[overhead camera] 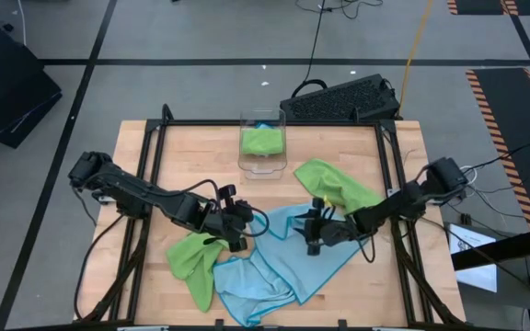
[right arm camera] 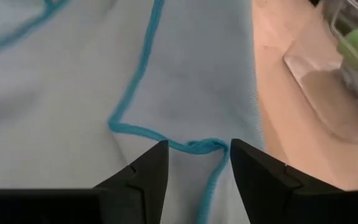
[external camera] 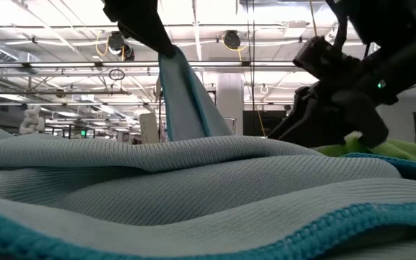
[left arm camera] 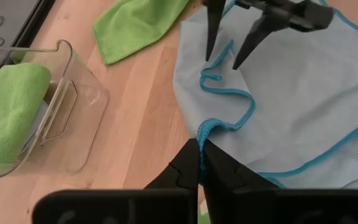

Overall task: Fold microfiber towels
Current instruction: Fold the right blue towel

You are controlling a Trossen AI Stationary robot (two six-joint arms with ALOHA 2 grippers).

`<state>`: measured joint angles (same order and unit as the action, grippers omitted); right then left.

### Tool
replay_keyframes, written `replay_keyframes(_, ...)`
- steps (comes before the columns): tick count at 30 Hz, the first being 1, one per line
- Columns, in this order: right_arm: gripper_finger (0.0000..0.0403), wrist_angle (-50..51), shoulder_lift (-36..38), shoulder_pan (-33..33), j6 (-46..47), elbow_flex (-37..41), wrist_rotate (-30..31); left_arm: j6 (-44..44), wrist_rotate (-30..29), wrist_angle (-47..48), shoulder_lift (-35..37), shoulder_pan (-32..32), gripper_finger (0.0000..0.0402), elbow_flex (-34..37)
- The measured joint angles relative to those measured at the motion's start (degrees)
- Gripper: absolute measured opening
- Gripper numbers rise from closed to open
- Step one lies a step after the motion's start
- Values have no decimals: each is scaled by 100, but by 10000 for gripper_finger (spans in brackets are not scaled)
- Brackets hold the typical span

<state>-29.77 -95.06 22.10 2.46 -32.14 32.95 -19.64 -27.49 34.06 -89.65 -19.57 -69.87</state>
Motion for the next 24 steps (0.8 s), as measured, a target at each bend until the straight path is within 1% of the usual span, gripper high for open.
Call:
replay_keyframes(3,166,-87,-53,-67,-589,0,1,45,-2,-2,0,0,6,0)
replay_keyframes(7,166,-224,-71,-271,-779,-2,-69,119,-2,-20,0,0,8,0)
replay_keyframes(10,166,-207,-73,-481,-756,-10,-607,141,-2,-31,0,0,13,0)
replay_keyframes(12,166,-168,-73,-606,-681,-62,-1087,166,-4,-35,0,0,9,0)
replay_keyframes(13,166,-133,-73,-645,-675,-101,-1209,176,-4,-37,0,0,6,0)
replay_keyframes(17,166,25,-73,-695,-863,-213,-1214,182,-4,-37,0,0,9,0)
replay_keyframes(21,166,661,-73,-791,-935,-342,-1234,171,-4,-39,0,0,13,0)
replay_keyframes(24,166,791,-77,-903,-940,-358,-1539,194,-4,-41,-2,0,5,0)
